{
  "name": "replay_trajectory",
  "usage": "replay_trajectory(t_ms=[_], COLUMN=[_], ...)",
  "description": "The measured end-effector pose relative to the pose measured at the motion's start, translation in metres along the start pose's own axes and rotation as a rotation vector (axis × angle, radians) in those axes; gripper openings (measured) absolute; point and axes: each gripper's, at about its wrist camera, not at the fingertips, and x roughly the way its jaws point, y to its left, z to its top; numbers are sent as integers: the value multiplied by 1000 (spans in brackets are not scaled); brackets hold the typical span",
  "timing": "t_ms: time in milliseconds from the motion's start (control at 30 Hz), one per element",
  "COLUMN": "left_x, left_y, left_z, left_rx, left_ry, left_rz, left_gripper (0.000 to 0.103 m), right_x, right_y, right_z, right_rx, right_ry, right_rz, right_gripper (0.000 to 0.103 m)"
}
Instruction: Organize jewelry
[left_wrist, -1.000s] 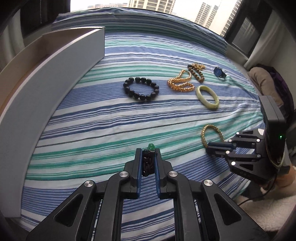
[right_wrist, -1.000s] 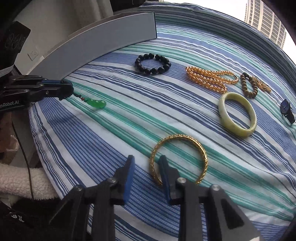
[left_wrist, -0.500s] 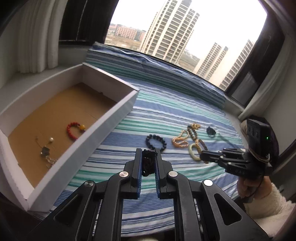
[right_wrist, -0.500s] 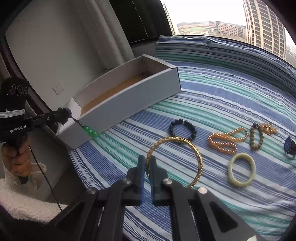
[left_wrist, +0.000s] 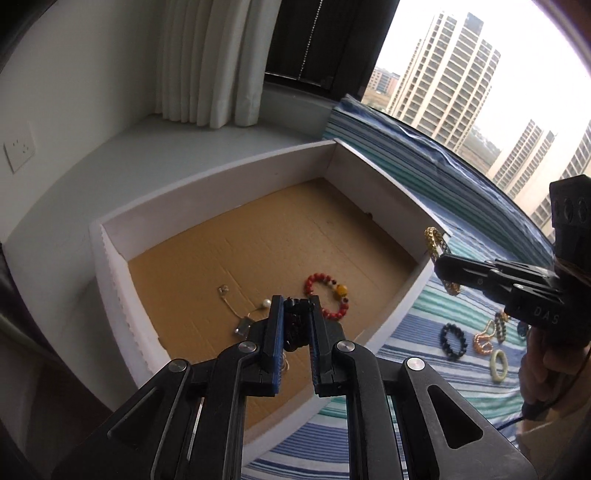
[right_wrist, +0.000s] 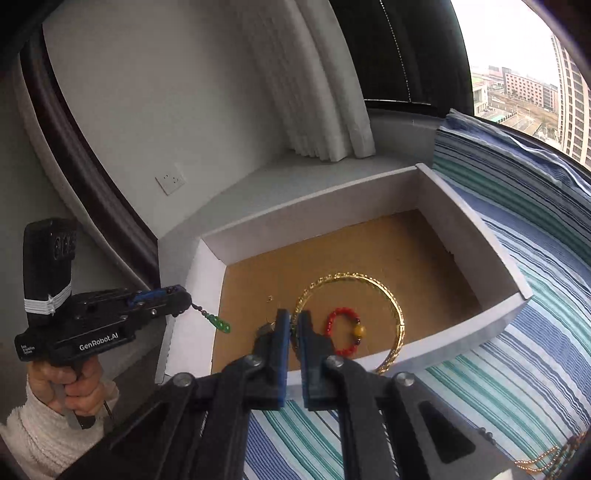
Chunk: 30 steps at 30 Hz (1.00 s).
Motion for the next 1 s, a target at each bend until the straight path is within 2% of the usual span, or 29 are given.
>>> replay_trajectory(t_ms=[200, 267, 300, 333, 367, 400, 433, 500, 600, 633, 667, 700, 1000], left_x=[25, 32, 35, 37, 39, 38, 36, 32, 25, 22, 20, 19, 23], left_y=[30, 36, 38, 41, 44, 46, 45, 40, 24, 15, 6, -5, -117], left_z=[-11, -16, -18, -20, -22, -25, -28, -33, -45, -50, -56, -61, -112], left_rx=[-57, -61, -66, -75, -87, -98, -102, -89, -71, -58, -41, -21, 164], left_ry=[44, 53, 55, 62, 67, 59, 47, 26, -4, -16, -24, -28, 0], left_rz=[98, 152, 185, 205, 220, 230, 236, 220, 161, 142, 125, 110, -27], left_gripper=[10, 12, 17, 36, 49, 71, 78, 78, 86, 89, 90, 90, 92], right_x=[83, 103, 108, 109, 105, 99, 91, 70, 37, 26, 16, 6, -89], right_y=[17, 20, 21, 22, 22, 22, 22, 25, 27, 23, 19, 15, -44], right_z=[0, -4, -4, -6, -8, -10, -13, -24, -45, -54, -64, -74, -181], right_rx=[32, 48, 52, 56, 60, 63, 54, 8, -71, -81, -85, -85, 7], right_ry=[132, 166, 171, 165, 149, 134, 123, 96, 61, 55, 50, 44, -13], right_rz=[49, 72, 68, 56, 47, 44, 32, -24, -119, -152, -182, -209, -477], right_gripper=[7, 9, 22, 32, 45, 45, 45, 45, 46, 48, 54, 59, 59])
